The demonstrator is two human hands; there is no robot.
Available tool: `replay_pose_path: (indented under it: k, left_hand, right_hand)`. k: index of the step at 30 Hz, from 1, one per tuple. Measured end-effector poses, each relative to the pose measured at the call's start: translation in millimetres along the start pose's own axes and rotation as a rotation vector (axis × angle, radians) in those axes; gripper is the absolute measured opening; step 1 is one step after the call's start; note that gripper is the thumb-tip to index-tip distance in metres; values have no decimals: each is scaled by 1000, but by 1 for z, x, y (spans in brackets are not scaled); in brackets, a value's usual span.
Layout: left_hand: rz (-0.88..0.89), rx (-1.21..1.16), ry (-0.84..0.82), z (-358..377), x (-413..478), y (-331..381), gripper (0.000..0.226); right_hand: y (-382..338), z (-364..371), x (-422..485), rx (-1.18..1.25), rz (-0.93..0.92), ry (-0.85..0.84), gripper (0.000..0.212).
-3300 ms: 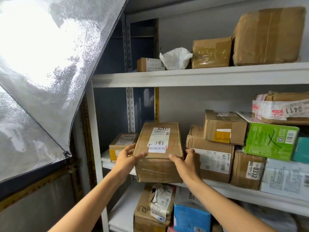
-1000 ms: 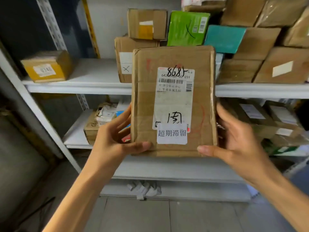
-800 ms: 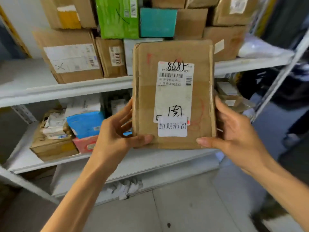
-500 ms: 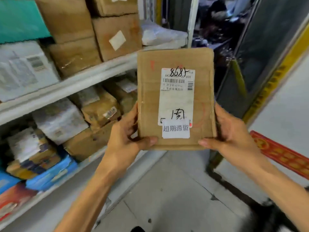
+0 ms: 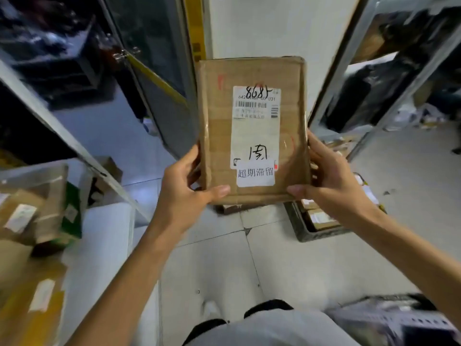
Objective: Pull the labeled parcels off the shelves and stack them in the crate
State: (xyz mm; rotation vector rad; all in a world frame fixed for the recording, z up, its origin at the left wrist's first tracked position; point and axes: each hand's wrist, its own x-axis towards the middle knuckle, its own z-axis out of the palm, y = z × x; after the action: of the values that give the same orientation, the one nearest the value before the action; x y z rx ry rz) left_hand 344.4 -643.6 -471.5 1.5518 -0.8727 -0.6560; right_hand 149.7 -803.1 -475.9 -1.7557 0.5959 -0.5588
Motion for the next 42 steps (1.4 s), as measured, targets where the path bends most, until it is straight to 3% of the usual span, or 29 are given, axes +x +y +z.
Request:
replay_pose_path:
  k: [10,18,24,32,42]
  left_hand:
    - [-52,-26,-578,103,131,-49,77]
    - [-91,14,-870,240,219,-71,74]
    - [-143,135,-1060,343,288,-93,96]
    - [-184,214,-1223,456,348,-143,91]
    - [-352,209,-1210,563,420,-246,92]
  right_hand:
    - [67,-39,-26,-49,276,575,104]
    - [125,-120,-13,-53,410,862,100]
    - [179,-179,6,18,459,1035,90]
    - [269,-241,30,141,596,1168,89]
    - [408,-310,86,232,762,1221,85]
